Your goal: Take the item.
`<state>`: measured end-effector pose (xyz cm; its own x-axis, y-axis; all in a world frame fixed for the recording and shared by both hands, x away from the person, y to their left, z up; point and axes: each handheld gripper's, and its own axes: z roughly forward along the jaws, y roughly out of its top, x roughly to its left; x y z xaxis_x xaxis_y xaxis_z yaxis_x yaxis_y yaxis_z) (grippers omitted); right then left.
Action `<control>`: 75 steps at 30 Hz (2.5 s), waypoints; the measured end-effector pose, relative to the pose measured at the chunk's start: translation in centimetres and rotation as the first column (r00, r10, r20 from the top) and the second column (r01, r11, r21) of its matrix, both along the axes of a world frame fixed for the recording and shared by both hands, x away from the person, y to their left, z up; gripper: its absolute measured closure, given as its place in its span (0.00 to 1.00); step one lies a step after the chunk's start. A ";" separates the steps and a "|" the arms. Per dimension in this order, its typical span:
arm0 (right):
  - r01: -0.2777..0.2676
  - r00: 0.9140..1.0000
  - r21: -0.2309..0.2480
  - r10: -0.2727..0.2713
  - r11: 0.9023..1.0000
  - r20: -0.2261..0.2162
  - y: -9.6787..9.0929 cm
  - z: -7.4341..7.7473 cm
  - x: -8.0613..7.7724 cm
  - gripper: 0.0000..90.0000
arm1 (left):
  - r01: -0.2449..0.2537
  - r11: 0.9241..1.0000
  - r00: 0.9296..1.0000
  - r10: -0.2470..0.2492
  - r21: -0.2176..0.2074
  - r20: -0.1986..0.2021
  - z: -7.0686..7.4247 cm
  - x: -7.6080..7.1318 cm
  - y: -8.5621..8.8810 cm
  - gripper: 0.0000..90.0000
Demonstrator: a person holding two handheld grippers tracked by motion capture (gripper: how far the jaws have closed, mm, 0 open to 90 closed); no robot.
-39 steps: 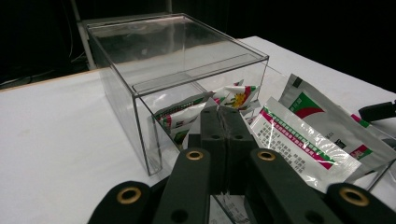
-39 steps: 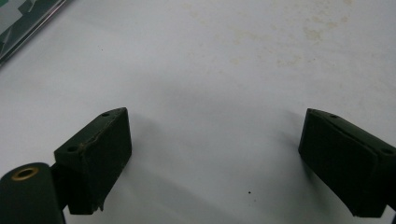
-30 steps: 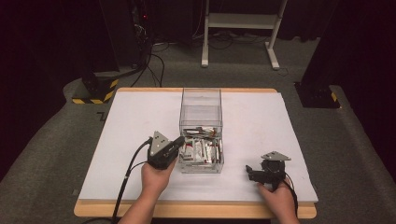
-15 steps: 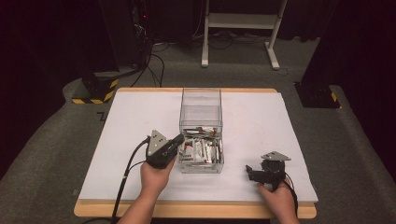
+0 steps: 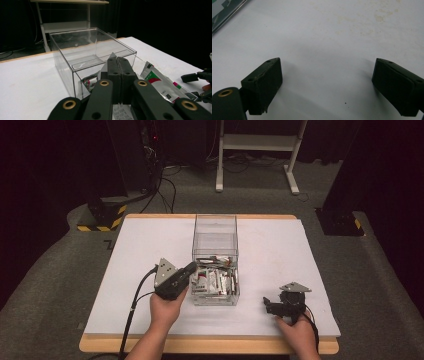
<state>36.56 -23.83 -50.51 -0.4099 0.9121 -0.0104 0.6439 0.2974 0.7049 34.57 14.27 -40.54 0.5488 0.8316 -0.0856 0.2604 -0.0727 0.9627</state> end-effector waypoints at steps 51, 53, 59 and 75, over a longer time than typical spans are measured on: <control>0.000 1.000 0.000 0.000 1.000 0.000 0.0 0.0 0.0 0.10 | -0.049 0.997 0.998 0.051 -0.054 0.032 1.0 -1.3 4.5 0.99; 0.000 1.000 0.000 0.000 1.000 0.000 0.0 0.0 0.0 0.10 | -0.055 0.997 0.998 0.057 -0.051 0.031 0.9 -1.4 4.8 0.99; 0.000 1.000 0.000 0.000 1.000 0.000 0.0 0.0 0.0 0.10 | -0.071 0.997 0.997 0.072 -0.037 0.031 0.5 -1.6 5.9 0.99; 0.000 1.000 0.001 0.000 1.000 0.000 0.0 0.0 0.0 0.10 | -0.130 0.991 0.991 0.130 0.000 -0.020 -1.5 -1.0 9.0 0.99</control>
<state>36.56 -23.83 -50.51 -0.4096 0.9122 -0.0089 0.6442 0.2961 0.7052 33.54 23.26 -42.05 0.4338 0.8958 -0.0965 0.2866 -0.0356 0.9574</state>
